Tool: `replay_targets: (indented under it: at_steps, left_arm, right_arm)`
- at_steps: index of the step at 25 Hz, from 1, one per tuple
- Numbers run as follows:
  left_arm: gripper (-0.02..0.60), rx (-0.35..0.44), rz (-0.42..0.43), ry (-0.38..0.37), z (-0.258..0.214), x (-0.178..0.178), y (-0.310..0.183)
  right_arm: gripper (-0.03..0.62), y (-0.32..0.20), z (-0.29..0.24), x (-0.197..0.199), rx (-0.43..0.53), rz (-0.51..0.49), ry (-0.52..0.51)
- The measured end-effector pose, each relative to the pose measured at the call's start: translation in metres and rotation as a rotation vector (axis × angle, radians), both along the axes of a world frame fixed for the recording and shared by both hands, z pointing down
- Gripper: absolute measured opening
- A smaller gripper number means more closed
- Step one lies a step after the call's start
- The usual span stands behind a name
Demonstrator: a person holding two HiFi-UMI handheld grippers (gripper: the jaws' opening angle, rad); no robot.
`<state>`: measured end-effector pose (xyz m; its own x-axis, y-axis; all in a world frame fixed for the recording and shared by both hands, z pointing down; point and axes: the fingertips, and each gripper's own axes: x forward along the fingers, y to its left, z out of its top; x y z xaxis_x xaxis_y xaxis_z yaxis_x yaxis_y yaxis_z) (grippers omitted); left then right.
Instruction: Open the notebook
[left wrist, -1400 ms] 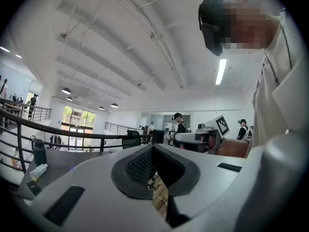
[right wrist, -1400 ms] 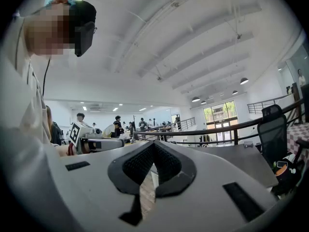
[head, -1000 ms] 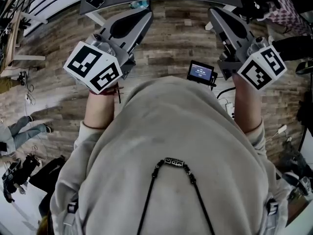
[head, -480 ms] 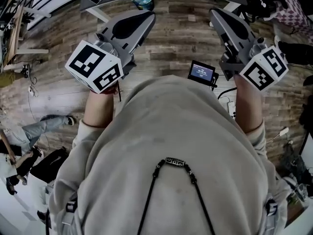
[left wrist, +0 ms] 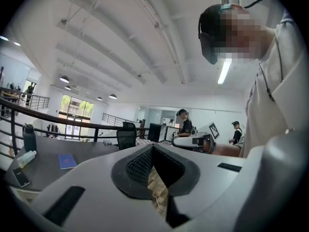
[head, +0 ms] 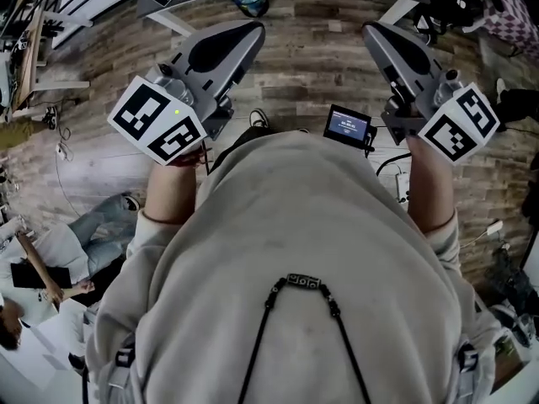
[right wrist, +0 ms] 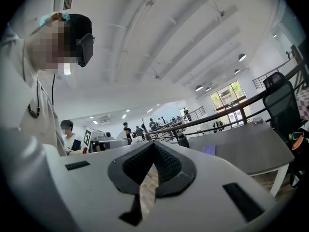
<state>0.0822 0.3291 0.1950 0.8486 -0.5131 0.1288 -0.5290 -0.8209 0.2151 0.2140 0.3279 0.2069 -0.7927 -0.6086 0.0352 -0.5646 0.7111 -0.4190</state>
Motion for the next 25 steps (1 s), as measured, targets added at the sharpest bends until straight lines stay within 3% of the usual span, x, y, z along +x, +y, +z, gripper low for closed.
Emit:
replay_targets:
  at_steps: [3,7,10,15,25]
  left_arm:
    - [0.002,0.003,-0.054,0.053,0.0,-0.012,-0.013]
    - [0.002,0.027,-0.06,0.065,-0.001,-0.016,-0.029]
    - [0.002,0.034,-0.03,0.091,-0.006,-0.018,-0.043]
    - [0.002,0.039,0.033,0.059,-0.002,-0.02,-0.071]
    - [0.001,0.036,0.116,0.083,0.001,-0.043,-0.127]
  right_arm:
    - [0.015,-0.004,0.001,-0.006,0.001,-0.014,0.004]
    - [0.015,-0.014,-0.004,-0.015,0.019,-0.018,0.036]
    - [0.015,-0.027,-0.006,-0.021,0.021,-0.01,0.054]
    - [0.015,-0.055,-0.008,-0.031,0.028,0.013,0.087]
    - [0.015,-0.105,-0.009,-0.065,0.012,0.056,0.135]
